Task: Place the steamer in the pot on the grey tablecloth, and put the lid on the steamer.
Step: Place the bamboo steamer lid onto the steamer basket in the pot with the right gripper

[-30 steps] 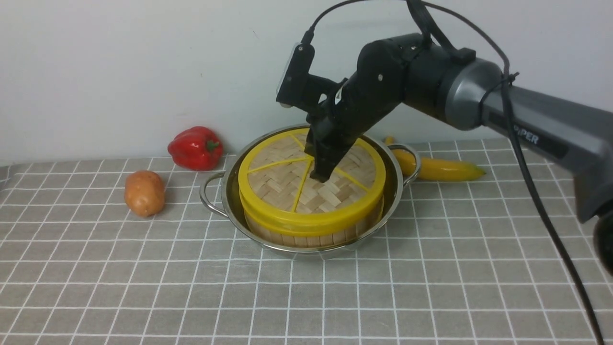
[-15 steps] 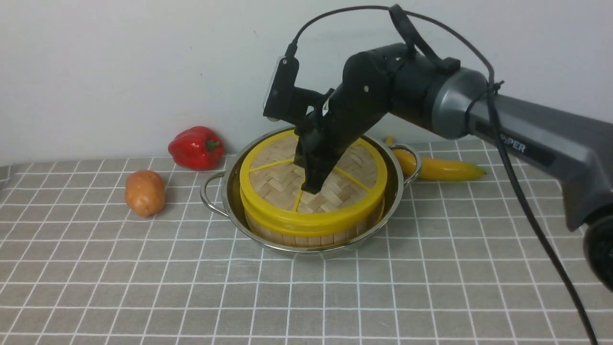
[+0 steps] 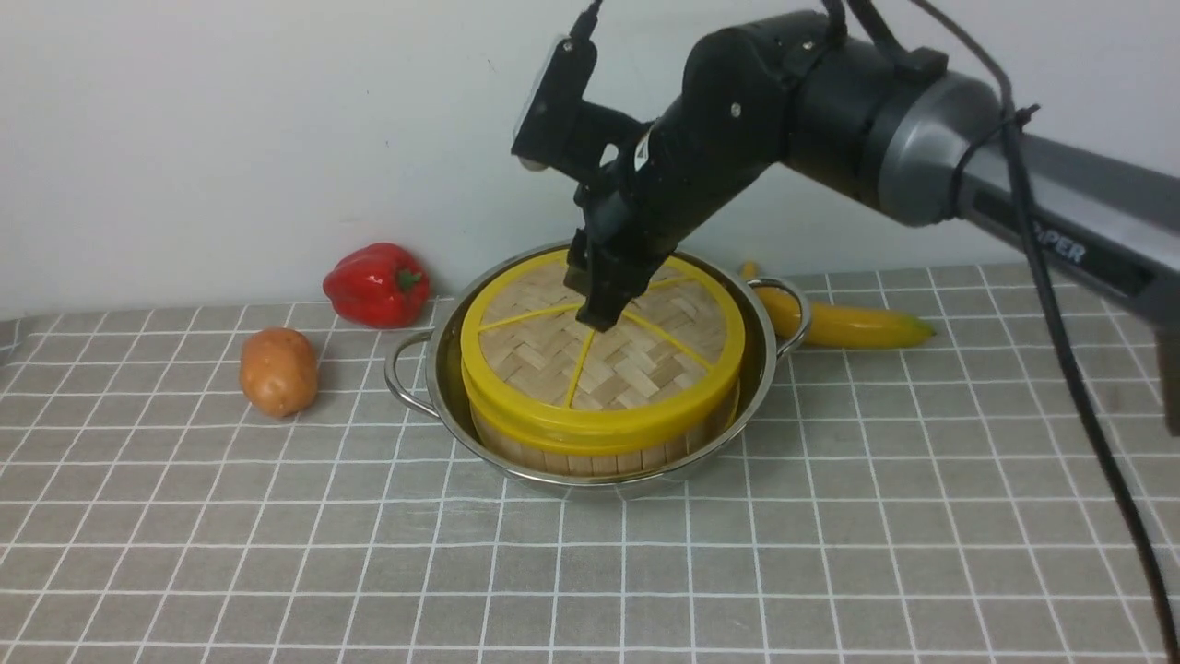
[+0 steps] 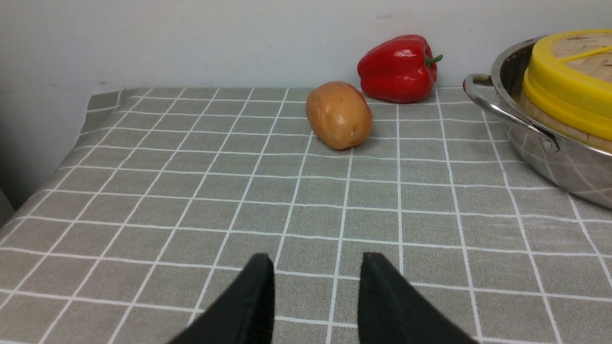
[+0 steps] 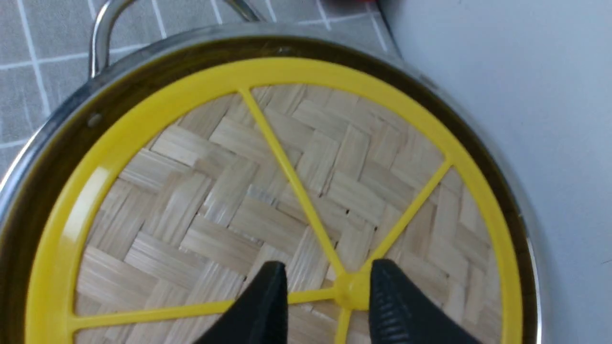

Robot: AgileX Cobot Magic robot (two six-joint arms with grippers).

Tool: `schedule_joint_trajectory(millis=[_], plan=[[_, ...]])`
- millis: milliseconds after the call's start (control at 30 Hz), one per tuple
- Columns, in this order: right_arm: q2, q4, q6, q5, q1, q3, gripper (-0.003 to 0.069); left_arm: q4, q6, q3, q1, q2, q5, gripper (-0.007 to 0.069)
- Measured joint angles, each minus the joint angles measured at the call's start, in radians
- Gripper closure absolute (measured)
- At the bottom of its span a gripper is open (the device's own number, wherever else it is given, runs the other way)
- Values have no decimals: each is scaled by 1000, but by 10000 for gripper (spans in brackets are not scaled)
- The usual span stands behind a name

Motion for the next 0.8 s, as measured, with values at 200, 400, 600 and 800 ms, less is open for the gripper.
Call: schedule_joint_trajectory(millis=[200,400,600,800], plan=[[30,-14,35,-29,-2,1,413,0,0,0,0,0,0,382],[34,-19,45,-55,-18,1,424,0,0,0,0,0,0,382],[39,-17,61,-65,-35,1,405,0,0,0,0,0,0,382],[63,11,62,-75,-37,1,403,0,0,0,0,0,0,382]])
